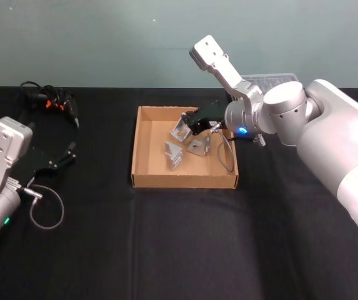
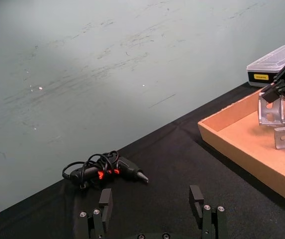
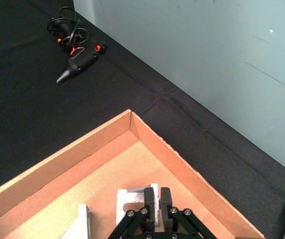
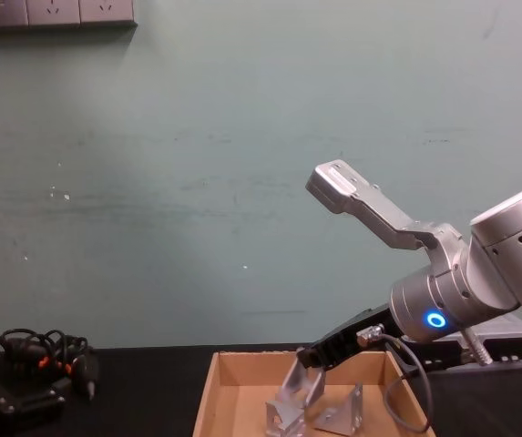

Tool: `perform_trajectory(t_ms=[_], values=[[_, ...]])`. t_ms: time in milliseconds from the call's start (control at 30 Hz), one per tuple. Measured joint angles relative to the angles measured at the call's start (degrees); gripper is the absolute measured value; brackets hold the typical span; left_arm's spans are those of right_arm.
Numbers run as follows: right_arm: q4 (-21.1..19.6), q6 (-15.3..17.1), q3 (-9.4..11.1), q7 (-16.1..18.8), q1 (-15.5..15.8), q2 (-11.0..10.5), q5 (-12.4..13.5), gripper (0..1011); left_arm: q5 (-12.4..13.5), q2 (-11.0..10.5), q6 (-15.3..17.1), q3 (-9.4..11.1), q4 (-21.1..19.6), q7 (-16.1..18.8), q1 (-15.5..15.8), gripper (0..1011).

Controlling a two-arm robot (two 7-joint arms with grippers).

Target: Use one hand to pick up the angle iron from the table and place it into the box.

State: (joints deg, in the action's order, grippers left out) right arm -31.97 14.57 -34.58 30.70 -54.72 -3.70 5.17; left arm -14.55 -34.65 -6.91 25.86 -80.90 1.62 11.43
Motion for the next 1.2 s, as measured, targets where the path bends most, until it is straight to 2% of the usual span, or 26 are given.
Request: perform_trajectory(t_ms=[200,233,333,367,433,467,733,833,933,1033,1200], values=[[-0.08,0.01,-0.05,-0.07,0.03,-0.02,0.01,225,0.0,0.0,0.0,0.0,0.0,0.0,0.0,1011],[-0.1,0.01,-0.06,-0.08,0.03,-0.03,0.01,289,0.0,0.0,0.0,0.0,0.0,0.0,0.0,1011],[-0.13,0.02,-0.08,-0.16,0.05,-0.04,0.01,352,0.0,0.0,0.0,0.0,0.0,0.0,0.0,1011],[-0.14,0.02,-0.09,-0.2,0.06,-0.05,0.02,409,0.0,0.0,0.0,0.0,0.0,0.0,0.0,1012],[-0.15,0.02,-0.1,-0.22,0.06,-0.06,0.02,449,0.0,0.0,0.0,0.0,0.0,0.0,0.0,1011],[-0.17,0.03,-0.11,-0.23,0.07,-0.06,0.02,508,0.0,0.0,0.0,0.0,0.0,0.0,0.0,1011],[-0.55,0.09,-0.08,-0.26,0.19,-0.17,0.03,754,0.0,0.0,0.0,0.0,0.0,0.0,0.0,1012],[-5.05,1.06,0.73,0.07,2.22,-1.51,0.0,826,0.0,0.0,0.0,0.0,0.0,0.0,0.0,1011],[-7.25,1.58,1.1,0.25,3.24,-2.18,0.0,893,0.0,0.0,0.0,0.0,0.0,0.0,0.0,1011],[-12.82,3.11,1.88,0.55,5.88,-3.83,0.23,990,0.0,0.0,0.0,0.0,0.0,0.0,0.0,1011],[-22.16,5.46,3.12,0.81,10.48,-6.91,1.39,1004,0.0,0.0,0.0,0.0,0.0,0.0,0.0,1011]])
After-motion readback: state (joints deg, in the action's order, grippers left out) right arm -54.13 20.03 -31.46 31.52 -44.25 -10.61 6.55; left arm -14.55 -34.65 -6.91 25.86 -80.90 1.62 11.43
